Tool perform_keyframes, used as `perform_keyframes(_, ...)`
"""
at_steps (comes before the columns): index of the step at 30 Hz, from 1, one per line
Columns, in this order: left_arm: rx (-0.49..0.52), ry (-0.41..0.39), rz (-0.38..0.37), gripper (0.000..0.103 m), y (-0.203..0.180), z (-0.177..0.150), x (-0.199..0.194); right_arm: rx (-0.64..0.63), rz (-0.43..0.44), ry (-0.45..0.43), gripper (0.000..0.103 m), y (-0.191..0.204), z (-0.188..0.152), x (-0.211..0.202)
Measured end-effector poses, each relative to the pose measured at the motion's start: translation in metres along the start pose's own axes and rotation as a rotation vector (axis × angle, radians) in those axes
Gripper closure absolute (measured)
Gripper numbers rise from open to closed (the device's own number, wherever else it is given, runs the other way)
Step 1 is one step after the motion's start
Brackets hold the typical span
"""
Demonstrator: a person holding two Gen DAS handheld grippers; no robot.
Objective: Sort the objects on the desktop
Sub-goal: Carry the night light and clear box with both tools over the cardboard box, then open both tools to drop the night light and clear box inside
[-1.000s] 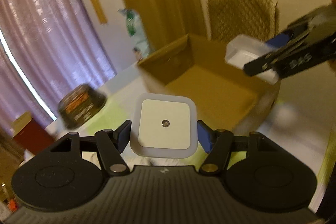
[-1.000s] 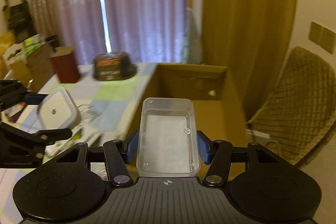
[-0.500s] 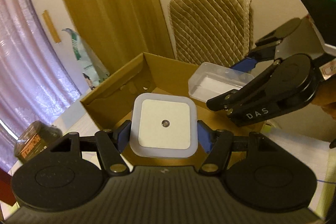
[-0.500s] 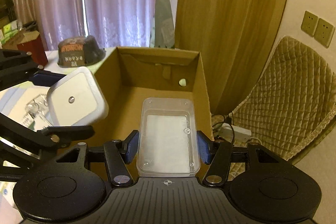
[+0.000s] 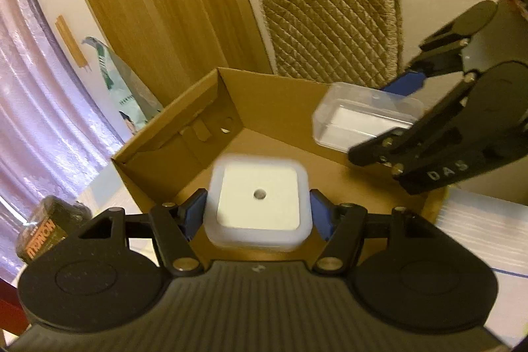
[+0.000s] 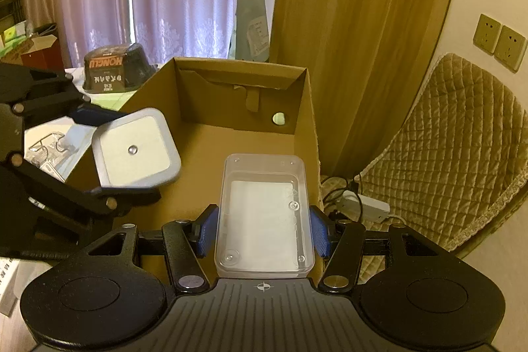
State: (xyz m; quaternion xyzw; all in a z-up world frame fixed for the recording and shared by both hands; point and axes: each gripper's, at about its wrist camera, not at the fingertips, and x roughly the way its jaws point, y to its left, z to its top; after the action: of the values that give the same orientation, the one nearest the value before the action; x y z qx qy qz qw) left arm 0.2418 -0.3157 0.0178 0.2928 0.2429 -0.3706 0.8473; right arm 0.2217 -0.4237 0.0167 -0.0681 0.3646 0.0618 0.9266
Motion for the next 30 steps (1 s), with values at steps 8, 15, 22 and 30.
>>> perform_keyframes(8,-0.011,-0.025,0.039,0.033,0.011,0.002,-0.011,-0.005,0.011,0.0,0.047,0.0,0.002,-0.001)
perform_keyframes(15,-0.032,-0.025,0.067,0.031,0.024,-0.006,-0.026,-0.011,0.028,0.009,0.046,0.007,0.008,0.009)
perform_keyframes(22,-0.037,-0.026,0.072,0.03,0.028,-0.011,-0.034,-0.014,0.041,0.02,0.046,0.014,0.01,0.018)
perform_keyframes(30,-0.061,-0.03,0.077,0.029,0.032,-0.016,-0.038,-0.038,0.047,-0.001,0.046,0.019,0.01,0.027)
